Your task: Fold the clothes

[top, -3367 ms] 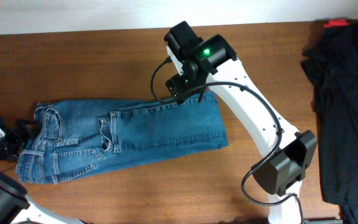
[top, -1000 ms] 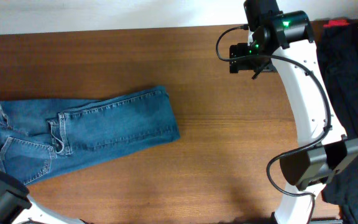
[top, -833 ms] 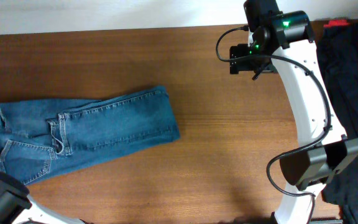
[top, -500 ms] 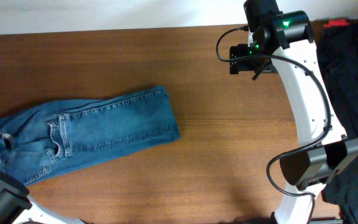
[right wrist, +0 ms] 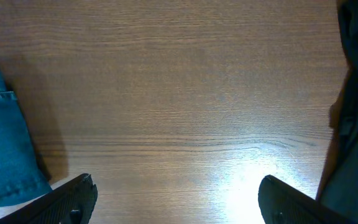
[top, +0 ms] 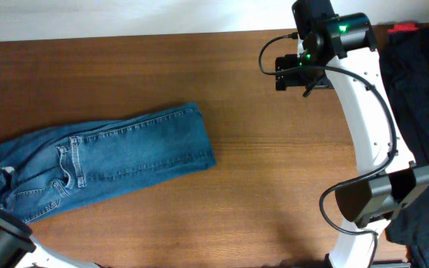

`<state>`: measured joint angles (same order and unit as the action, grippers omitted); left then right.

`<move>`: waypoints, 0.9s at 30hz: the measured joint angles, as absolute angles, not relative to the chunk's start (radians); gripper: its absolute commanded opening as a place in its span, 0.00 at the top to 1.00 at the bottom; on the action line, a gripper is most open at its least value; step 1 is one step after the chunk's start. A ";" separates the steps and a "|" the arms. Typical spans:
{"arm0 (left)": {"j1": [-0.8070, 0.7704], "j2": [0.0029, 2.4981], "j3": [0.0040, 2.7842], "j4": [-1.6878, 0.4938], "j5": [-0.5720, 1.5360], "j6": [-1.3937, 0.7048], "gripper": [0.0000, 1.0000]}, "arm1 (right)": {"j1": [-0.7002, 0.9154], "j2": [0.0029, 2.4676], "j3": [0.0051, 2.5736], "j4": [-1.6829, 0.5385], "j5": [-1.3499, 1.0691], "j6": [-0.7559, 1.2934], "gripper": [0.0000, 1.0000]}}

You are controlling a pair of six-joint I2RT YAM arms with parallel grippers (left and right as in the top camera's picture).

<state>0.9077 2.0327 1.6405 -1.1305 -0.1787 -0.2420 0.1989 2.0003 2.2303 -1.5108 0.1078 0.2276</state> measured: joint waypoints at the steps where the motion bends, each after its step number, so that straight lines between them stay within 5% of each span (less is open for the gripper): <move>1: 0.914 2.033 1.641 -1.124 -0.189 -0.245 0.48 | 0.199 2.000 2.230 -1.511 0.107 0.227 0.12; 8: 0.942 2.033 1.640 -1.063 -0.204 -0.256 0.30 | 0.199 2.000 2.212 -1.508 0.107 0.226 0.12; 27: 1.001 2.033 1.640 -0.947 -0.240 -0.258 0.24 | 0.199 2.000 2.168 -1.495 0.108 0.224 0.11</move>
